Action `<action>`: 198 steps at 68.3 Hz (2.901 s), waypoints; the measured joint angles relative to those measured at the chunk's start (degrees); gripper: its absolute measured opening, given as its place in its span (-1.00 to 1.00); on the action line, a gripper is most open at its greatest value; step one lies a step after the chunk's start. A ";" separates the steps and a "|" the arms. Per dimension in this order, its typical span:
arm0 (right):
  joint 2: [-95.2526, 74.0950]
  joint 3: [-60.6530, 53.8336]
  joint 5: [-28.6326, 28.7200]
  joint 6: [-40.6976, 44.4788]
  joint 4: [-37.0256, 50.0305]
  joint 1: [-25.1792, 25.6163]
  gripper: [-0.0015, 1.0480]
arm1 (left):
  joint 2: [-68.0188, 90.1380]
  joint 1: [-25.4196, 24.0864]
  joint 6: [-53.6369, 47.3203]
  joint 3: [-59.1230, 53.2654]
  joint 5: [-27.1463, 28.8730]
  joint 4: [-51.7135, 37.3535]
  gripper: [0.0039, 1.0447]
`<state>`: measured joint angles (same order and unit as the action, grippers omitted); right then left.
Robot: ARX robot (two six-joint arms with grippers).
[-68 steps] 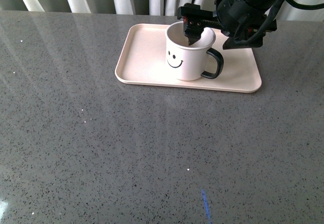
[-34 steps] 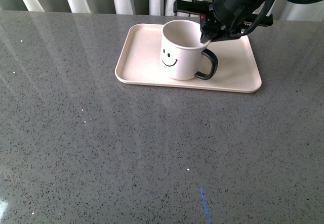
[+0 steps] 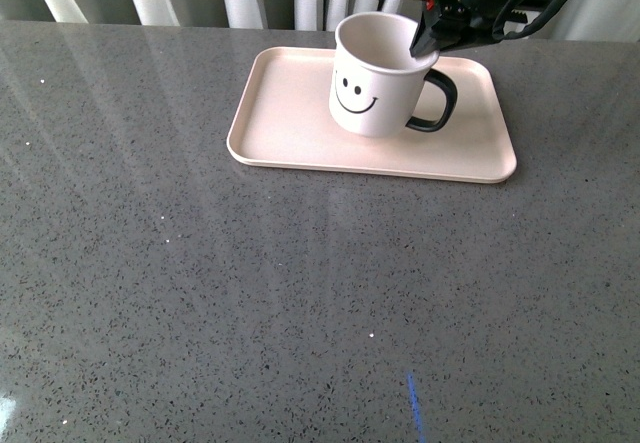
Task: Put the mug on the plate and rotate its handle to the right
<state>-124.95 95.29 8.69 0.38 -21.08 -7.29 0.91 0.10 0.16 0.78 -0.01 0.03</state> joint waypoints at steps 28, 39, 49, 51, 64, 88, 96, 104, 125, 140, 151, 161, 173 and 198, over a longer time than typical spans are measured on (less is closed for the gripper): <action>-1.49 4.87 5.81 19.63 -3.69 1.75 -0.97 | 0.00 0.00 0.00 0.00 0.00 0.00 0.83; -3.02 4.87 6.19 22.01 -3.76 1.68 -0.97 | 0.00 0.00 0.00 0.00 0.00 0.00 0.83; -4.39 4.87 6.36 22.91 -3.78 1.68 -0.97 | 0.00 0.00 0.00 0.00 0.00 0.00 0.83; -4.52 4.87 6.38 22.99 -3.80 1.68 -0.97 | 0.00 0.00 0.00 0.00 0.00 0.00 0.83; -5.01 5.38 6.40 23.65 -4.22 1.68 -0.97 | 0.00 0.00 0.00 0.00 0.00 0.00 0.83; -6.88 6.97 6.51 25.35 -5.25 1.79 -0.97 | 0.00 0.00 0.00 0.00 0.00 0.00 0.83; -7.08 7.23 6.51 25.70 -5.27 1.81 -0.97 | 0.00 0.00 0.00 0.00 0.00 0.00 0.83; -7.15 7.28 6.16 26.16 -5.22 1.81 -0.74 | 0.00 0.00 0.00 0.00 0.00 0.00 0.83; -7.48 7.28 6.16 26.43 -4.87 2.08 0.16 | 0.00 0.00 0.00 0.00 0.00 0.00 0.83; -6.99 7.28 6.64 26.43 -4.15 2.23 0.79 | 0.00 0.00 0.00 0.00 0.00 0.00 0.83; -2.69 4.96 9.42 26.40 0.44 2.86 0.82 | 0.00 0.00 0.00 0.00 0.00 0.00 0.83; 5.14 -1.05 12.72 26.16 7.65 3.58 0.82 | 0.00 0.00 0.00 0.00 0.00 0.00 0.83; 13.14 -16.98 -5.81 13.99 37.86 2.62 0.51 | 0.00 0.00 0.00 0.00 0.00 0.00 0.83; 32.26 -58.93 -11.80 0.46 78.01 4.39 -0.80 | 0.00 0.00 0.00 0.00 0.00 0.00 0.83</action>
<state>-92.68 36.36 -3.11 0.84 56.93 -2.90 0.91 0.10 0.16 0.78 -0.01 0.03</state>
